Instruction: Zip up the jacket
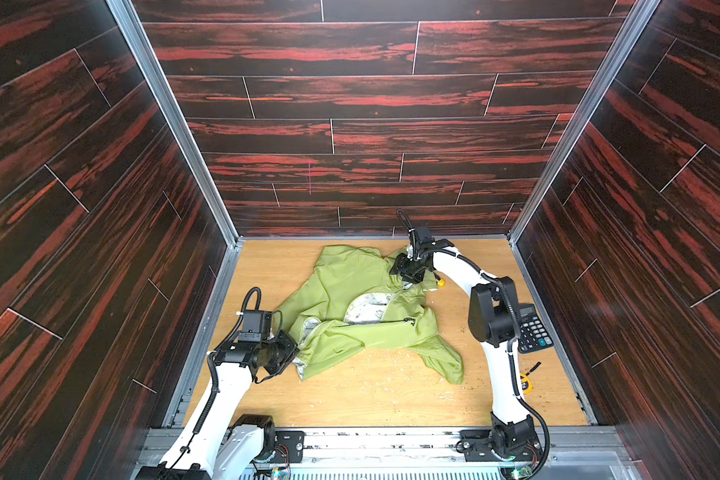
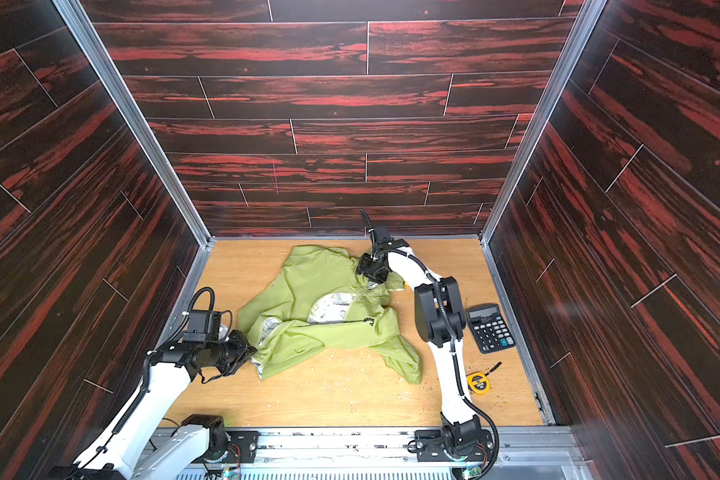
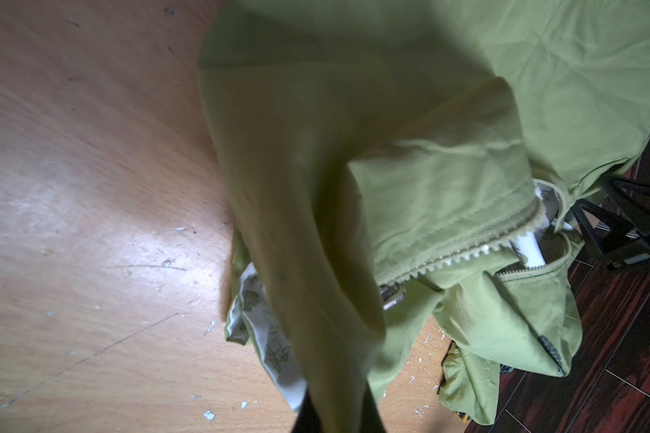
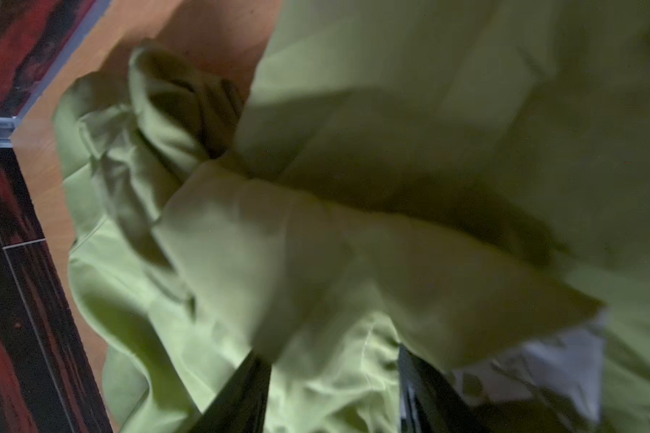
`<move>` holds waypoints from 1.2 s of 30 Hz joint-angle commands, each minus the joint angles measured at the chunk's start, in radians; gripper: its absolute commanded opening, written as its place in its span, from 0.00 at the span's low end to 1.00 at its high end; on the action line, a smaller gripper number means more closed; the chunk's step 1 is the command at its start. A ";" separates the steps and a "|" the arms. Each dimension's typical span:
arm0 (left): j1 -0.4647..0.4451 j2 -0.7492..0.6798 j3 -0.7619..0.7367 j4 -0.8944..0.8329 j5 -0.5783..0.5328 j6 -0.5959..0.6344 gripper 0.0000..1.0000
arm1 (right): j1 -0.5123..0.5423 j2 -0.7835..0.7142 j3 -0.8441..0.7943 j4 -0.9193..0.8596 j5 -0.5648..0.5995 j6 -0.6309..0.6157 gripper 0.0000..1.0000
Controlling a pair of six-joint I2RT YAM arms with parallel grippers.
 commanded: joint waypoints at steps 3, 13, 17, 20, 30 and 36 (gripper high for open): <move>0.002 0.001 -0.005 0.002 0.001 -0.002 0.00 | 0.004 0.065 0.058 -0.049 -0.007 -0.015 0.43; 0.019 0.017 0.029 0.002 -0.083 0.017 0.00 | -0.014 -0.044 0.117 -0.081 -0.046 -0.070 0.00; 0.044 0.018 0.066 -0.002 -0.127 0.043 0.00 | -0.043 -0.150 0.097 -0.097 -0.056 -0.100 0.00; 0.057 0.036 0.101 -0.017 -0.158 0.072 0.00 | -0.070 -0.226 0.082 -0.114 -0.058 -0.121 0.00; 0.078 0.138 0.263 -0.045 -0.289 0.170 0.00 | -0.159 -0.410 0.066 -0.192 -0.024 -0.160 0.00; 0.113 0.201 0.390 -0.062 -0.376 0.238 0.00 | -0.173 -0.490 0.058 -0.206 0.021 -0.158 0.00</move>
